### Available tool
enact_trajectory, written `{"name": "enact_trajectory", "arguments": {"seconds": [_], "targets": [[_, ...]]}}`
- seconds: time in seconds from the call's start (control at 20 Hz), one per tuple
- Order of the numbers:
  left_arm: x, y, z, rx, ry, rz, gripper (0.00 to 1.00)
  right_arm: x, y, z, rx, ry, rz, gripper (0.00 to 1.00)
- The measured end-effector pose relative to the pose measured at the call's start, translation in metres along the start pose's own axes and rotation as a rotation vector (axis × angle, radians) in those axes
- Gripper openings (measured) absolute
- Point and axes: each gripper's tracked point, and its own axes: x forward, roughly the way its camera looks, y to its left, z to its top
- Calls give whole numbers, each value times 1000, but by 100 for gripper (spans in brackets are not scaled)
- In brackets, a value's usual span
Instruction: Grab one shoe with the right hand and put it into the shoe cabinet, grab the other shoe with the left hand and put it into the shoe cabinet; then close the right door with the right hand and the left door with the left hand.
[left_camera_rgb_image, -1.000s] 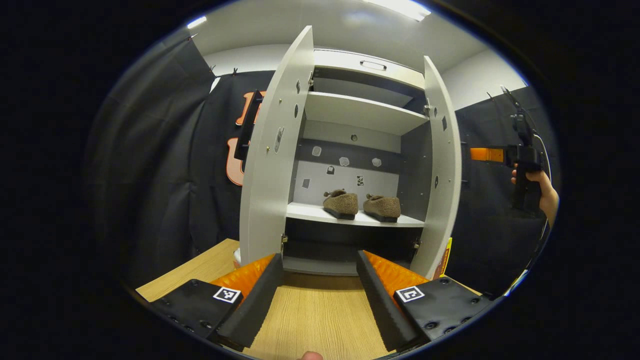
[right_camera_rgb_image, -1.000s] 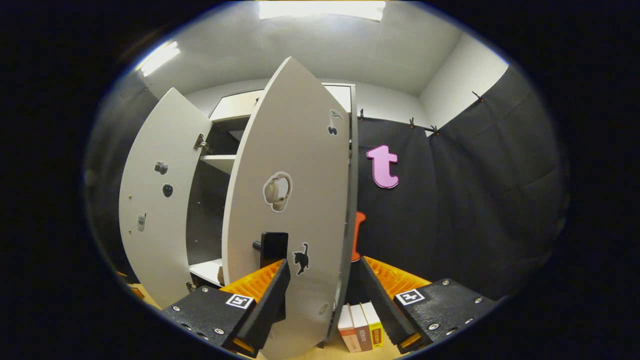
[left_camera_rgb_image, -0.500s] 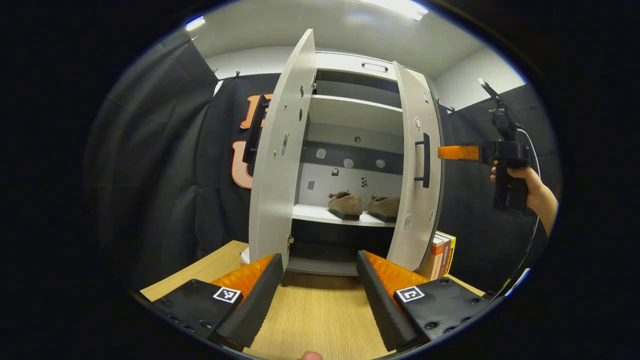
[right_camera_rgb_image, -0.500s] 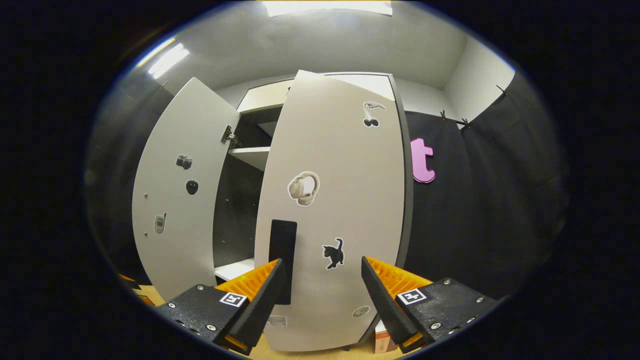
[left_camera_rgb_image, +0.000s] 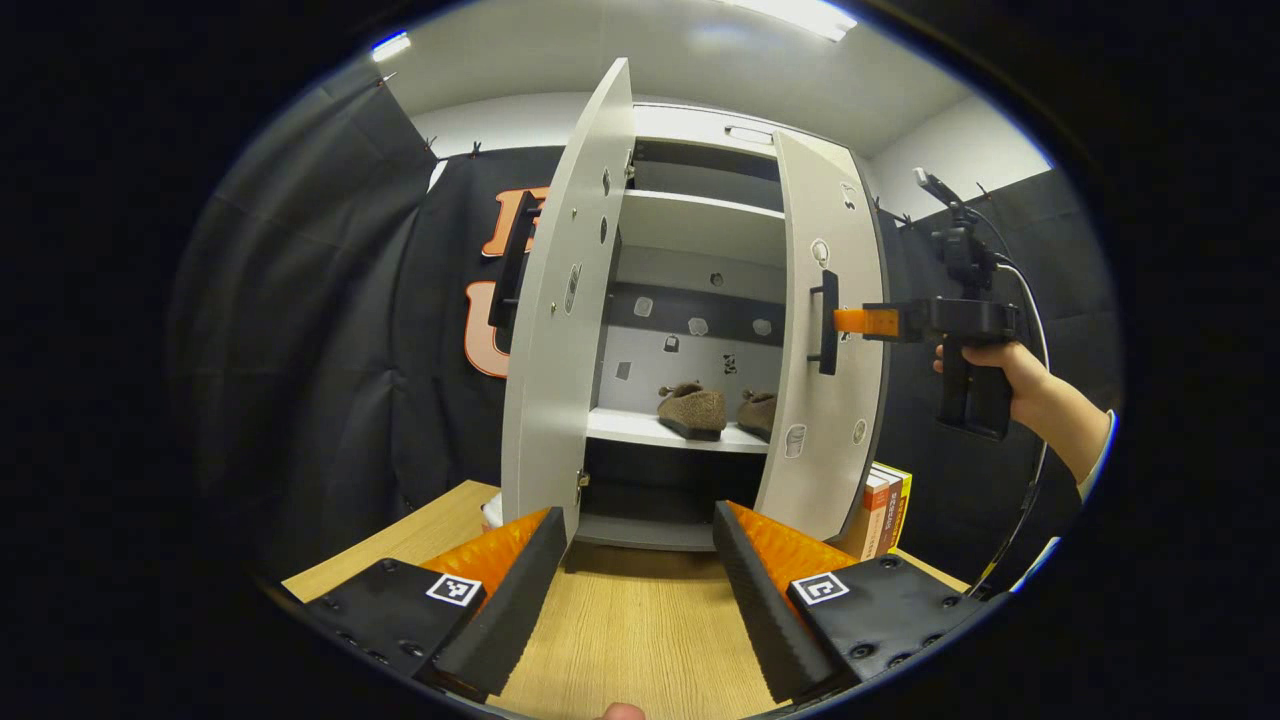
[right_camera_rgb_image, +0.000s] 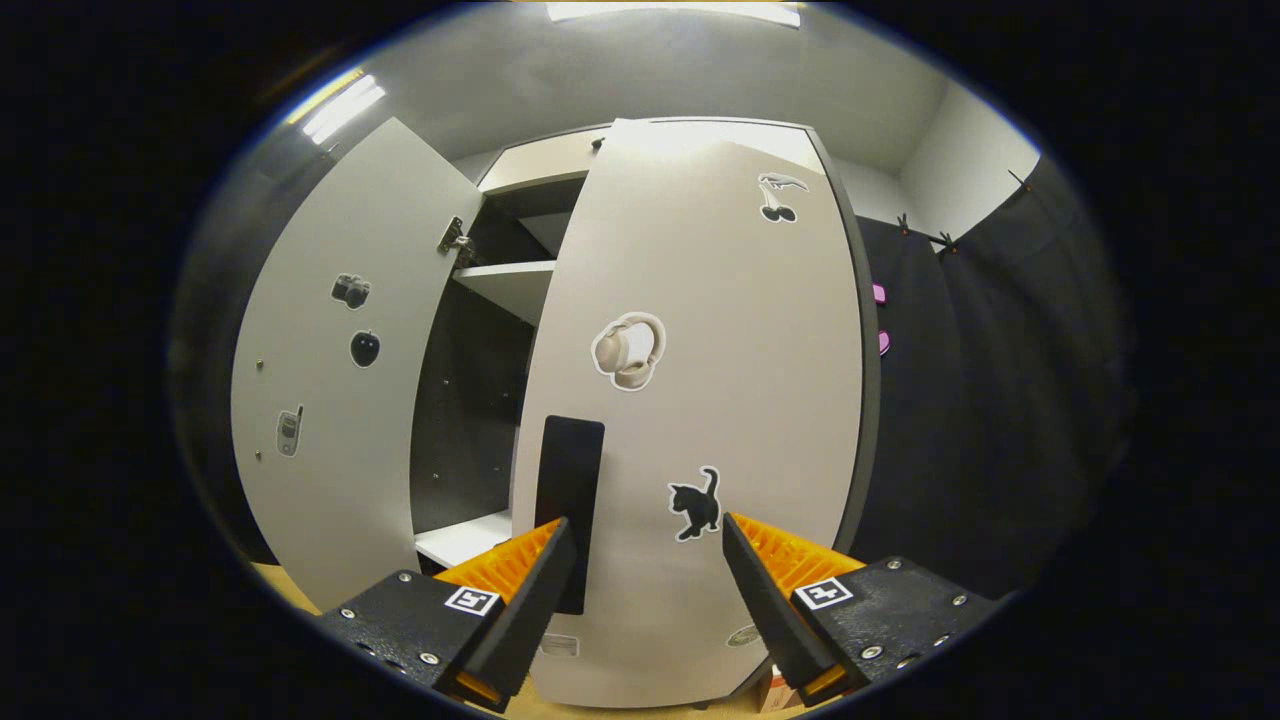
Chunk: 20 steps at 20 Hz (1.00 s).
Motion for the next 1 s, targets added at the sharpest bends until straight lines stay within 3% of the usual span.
{"name": "enact_trajectory", "arguments": {"seconds": [0.25, 0.75, 0.85, 1.0], "targets": [[-1, 2, -2, -6, 7, 8, 97, 14, 9, -4, -4, 29, -40, 90], [-10, 12, 12, -9, -26, 25, 96, 33, 11, -13, 73, 51, -47, 90], [-9, 17, 18, -44, -33, 45, 97, 32, 10, -13, 74, 55, -52, 90], [-9, 15, 32, -109, -58, 12, 99, 32, 10, -12, 50, 47, -58, 90]]}}
